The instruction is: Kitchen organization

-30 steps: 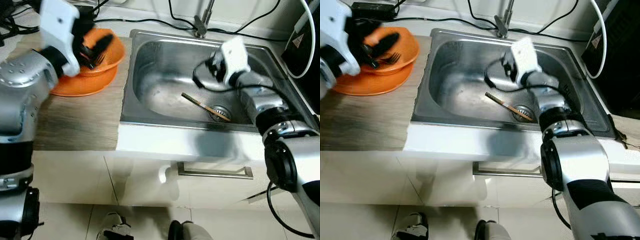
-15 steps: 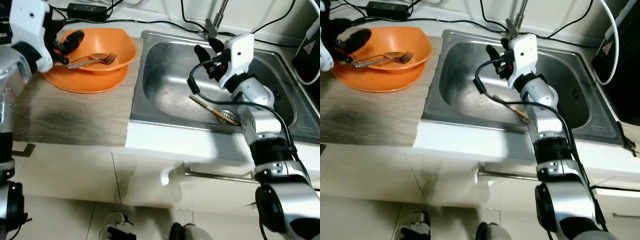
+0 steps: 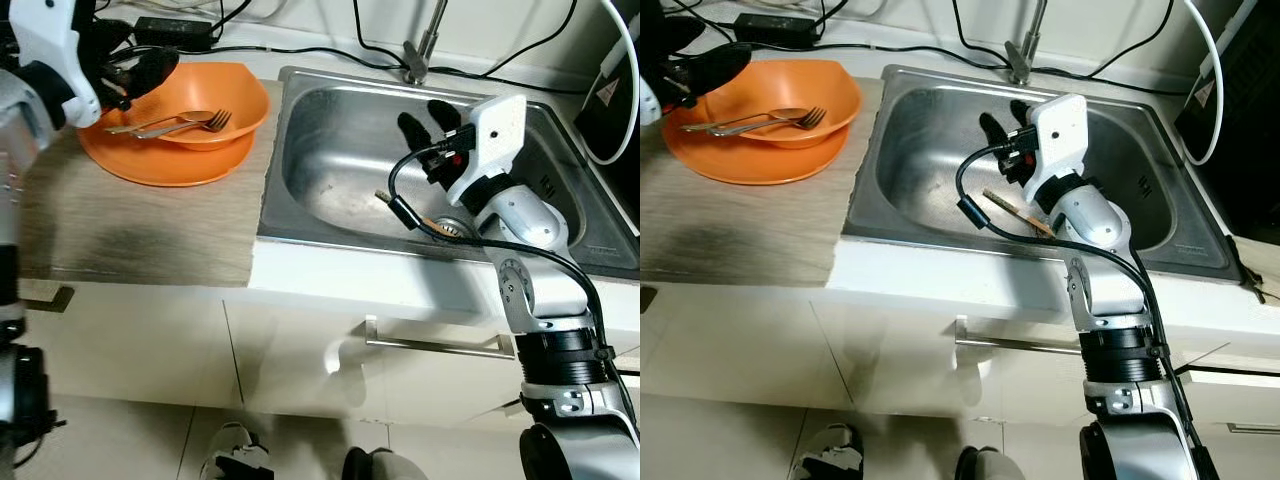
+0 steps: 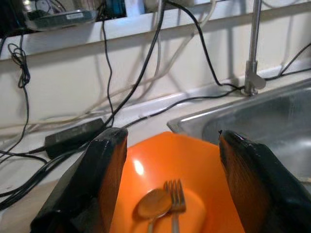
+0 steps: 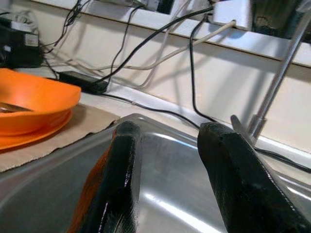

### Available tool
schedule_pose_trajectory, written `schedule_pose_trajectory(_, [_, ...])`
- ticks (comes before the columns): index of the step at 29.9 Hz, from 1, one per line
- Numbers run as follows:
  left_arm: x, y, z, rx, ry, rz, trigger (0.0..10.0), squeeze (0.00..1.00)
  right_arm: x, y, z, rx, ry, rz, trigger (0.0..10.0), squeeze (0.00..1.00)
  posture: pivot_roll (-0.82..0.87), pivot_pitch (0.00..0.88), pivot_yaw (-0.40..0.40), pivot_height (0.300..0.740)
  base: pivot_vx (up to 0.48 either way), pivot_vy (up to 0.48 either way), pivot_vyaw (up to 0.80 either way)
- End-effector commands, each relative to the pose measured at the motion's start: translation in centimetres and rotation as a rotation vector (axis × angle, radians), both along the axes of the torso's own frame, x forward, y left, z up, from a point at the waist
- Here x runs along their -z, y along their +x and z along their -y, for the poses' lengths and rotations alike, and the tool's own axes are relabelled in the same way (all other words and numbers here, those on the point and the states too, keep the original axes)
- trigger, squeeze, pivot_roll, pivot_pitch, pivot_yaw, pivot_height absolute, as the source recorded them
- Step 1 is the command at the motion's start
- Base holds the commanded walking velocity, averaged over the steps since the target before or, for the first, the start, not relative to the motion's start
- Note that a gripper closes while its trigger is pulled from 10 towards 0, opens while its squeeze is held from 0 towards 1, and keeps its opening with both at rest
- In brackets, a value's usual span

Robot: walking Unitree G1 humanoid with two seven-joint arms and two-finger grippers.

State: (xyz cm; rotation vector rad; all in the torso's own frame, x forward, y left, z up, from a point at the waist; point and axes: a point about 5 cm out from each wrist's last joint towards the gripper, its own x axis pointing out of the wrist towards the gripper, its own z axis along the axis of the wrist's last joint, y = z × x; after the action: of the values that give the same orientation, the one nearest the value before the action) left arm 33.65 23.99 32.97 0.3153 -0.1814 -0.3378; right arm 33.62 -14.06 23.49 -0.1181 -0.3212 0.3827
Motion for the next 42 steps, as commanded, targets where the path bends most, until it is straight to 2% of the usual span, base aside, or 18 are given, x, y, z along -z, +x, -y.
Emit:
schedule_pose_trajectory(1, [0.5,-0.1,0.6,-0.017,0.000,0.016,10.0,0.00,-0.5,-0.4,0.8,0.062,0.027,0.002,10.0,0.00,0.12,0.093,-0.068,0.740,0.000,0.000,0.00])
schedule_pose_trajectory(2, [1.6,0.1,0.7,-0.059,0.055,-0.009,10.0,0.00,-0.9,-0.8,0.8,0.081,0.038,-0.004,10.0,0.00,0.12,0.093,-0.066,0.740,0.000,0.000,0.00])
schedule_pose_trajectory(4, [1.9,0.2,0.7,-0.074,0.075,-0.022,10.0,0.00,-0.9,-0.8,0.8,0.084,0.038,-0.008,10.0,0.00,0.12,0.093,-0.066,0.740,0.000,0.000,0.00])
schedule_pose_trajectory(6, [2.1,0.2,0.9,-0.052,0.014,-0.036,10.0,0.00,-1.0,-1.0,0.8,0.091,0.029,-0.010,10.0,0.00,0.11,0.091,-0.063,0.740,0.000,0.000,0.00])
schedule_pose_trajectory(9, [2.1,0.2,0.9,-0.042,-0.005,-0.036,10.0,0.00,-1.0,-1.0,0.8,0.093,0.026,-0.010,10.0,0.00,0.11,0.091,-0.063,0.740,0.000,0.000,0.00])
schedule_pose_trajectory(11, [1.3,-0.5,1.6,-0.001,-0.061,0.009,10.0,0.00,-1.0,-1.5,0.9,0.101,0.029,-0.013,10.0,0.00,0.10,0.074,-0.054,0.740,0.000,0.000,0.00])
schedule_pose_trajectory(13, [1.3,-0.5,1.6,-0.001,-0.061,0.009,10.0,0.00,-1.0,-1.5,0.9,0.101,0.029,-0.013,10.0,0.00,0.10,0.074,-0.054,0.740,0.000,0.000,0.00])
schedule_pose_trajectory(16, [1.3,-1.9,2.6,-0.070,-0.077,0.142,10.0,0.00,-1.4,-2.8,1.7,0.174,0.081,0.001,10.0,0.00,0.09,0.055,-0.051,0.740,0.000,0.000,0.00])
schedule_pose_trajectory(20, [1.5,-2.1,3.0,-0.082,-0.081,0.170,10.0,0.00,-1.4,-3.1,1.9,0.195,0.102,0.001,10.0,0.00,0.08,0.051,-0.054,0.740,0.000,0.000,0.00])
schedule_pose_trajectory(21, [1.8,-2.2,4.0,-0.070,-0.065,0.184,10.0,0.00,-1.3,-3.3,2.0,0.204,0.111,-0.008,10.0,0.00,0.08,0.048,-0.054,0.740,0.000,0.000,0.00])
schedule_pose_trajectory(31, [1.9,-2.4,5.4,-0.045,-0.047,0.183,10.0,0.00,-0.8,-3.6,1.7,0.202,0.108,-0.038,10.0,0.00,0.08,0.048,-0.051,0.740,0.216,0.000,0.00])
schedule_pose_trajectory(38, [1.8,-2.5,5.6,-0.039,-0.041,0.187,10.0,0.00,-0.3,-3.8,1.4,0.186,0.078,-0.062,10.0,0.00,0.08,0.050,-0.047,0.740,0.415,0.000,0.79])
schedule_pose_trajectory(42, [1.9,-2.5,5.7,-0.022,-0.036,0.173,10.0,0.00,-0.2,-3.9,1.3,0.167,0.085,-0.064,10.0,0.00,0.08,0.053,-0.046,0.740,0.102,0.000,0.00])
